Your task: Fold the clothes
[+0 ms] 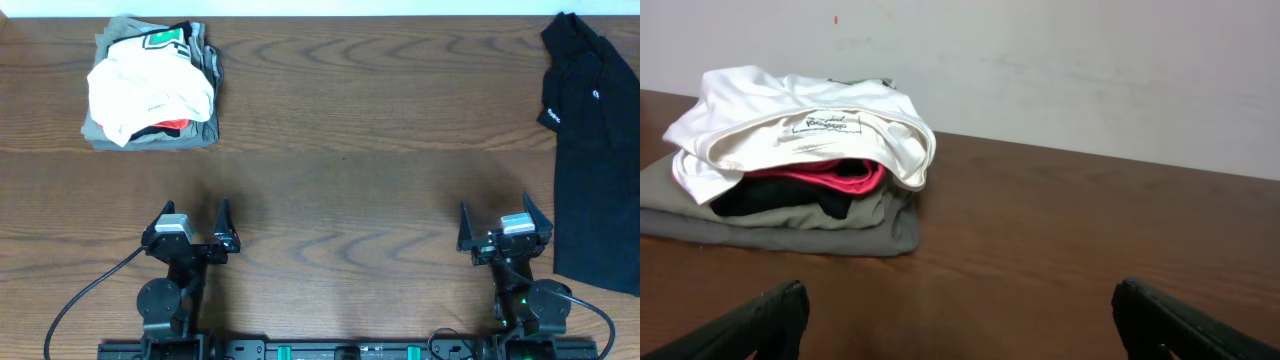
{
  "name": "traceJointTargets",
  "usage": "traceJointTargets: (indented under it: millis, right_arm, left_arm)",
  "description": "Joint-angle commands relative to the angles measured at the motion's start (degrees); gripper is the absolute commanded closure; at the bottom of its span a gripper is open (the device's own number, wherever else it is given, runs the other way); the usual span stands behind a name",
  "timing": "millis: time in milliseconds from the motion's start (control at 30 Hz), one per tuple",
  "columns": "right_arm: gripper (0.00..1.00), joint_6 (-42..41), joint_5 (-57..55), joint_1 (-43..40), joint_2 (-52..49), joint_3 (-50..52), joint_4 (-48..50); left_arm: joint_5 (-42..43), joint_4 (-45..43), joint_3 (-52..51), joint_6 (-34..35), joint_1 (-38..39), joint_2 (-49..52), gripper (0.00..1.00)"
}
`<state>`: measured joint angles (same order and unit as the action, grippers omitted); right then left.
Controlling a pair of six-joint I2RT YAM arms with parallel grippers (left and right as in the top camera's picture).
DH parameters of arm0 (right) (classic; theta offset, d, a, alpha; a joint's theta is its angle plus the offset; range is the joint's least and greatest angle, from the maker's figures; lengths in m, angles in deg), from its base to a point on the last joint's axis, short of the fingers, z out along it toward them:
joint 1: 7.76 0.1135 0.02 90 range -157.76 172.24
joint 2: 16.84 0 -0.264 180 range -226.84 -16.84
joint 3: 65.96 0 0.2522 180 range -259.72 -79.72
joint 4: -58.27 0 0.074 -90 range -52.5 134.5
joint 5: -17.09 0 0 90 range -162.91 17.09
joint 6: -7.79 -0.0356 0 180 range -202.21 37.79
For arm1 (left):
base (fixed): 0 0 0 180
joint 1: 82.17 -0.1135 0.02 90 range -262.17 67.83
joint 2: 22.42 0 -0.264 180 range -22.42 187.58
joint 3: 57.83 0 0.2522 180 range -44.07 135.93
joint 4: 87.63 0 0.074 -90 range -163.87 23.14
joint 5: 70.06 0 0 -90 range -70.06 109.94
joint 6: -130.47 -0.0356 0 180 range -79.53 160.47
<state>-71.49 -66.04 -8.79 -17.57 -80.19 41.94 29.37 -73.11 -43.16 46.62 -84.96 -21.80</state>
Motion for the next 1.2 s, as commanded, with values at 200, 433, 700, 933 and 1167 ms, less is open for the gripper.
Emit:
traceJointTargets:
  millis: [200, 433, 700, 933, 1167]
  right_arm:
    - [0.01, -0.85, 3.89, -0.07, 0.35, 0.15, 0.26]
    - [0.01, -0.85, 3.89, -0.07, 0.35, 0.15, 0.9]
    - [0.01, -4.04, 6.32, -0.07, 0.35, -0.07, 7.04]
    - [0.01, -8.55, 7.56, -0.07, -2.25, -8.55, 5.4]
    - [0.01, -7.63, 8.07, -0.07, -19.02, -25.49, -4.26]
  left_arm:
    - [0.44, 2.4, -0.68, -0.5, 0.13, -0.39, 0.02]
    - [0.44, 2.43, -0.68, -0.5, 0.13, -0.39, 0.02]
    - [0.44, 2.23, -0.31, -0.48, 0.13, -0.39, 0.02]
    - [0.39, 5.46, 7.78, -0.52, 0.13, 2.49, 0.02]
    - [0.39, 12.7, 23.26, -0.55, 0.13, 18.08, 0.02]
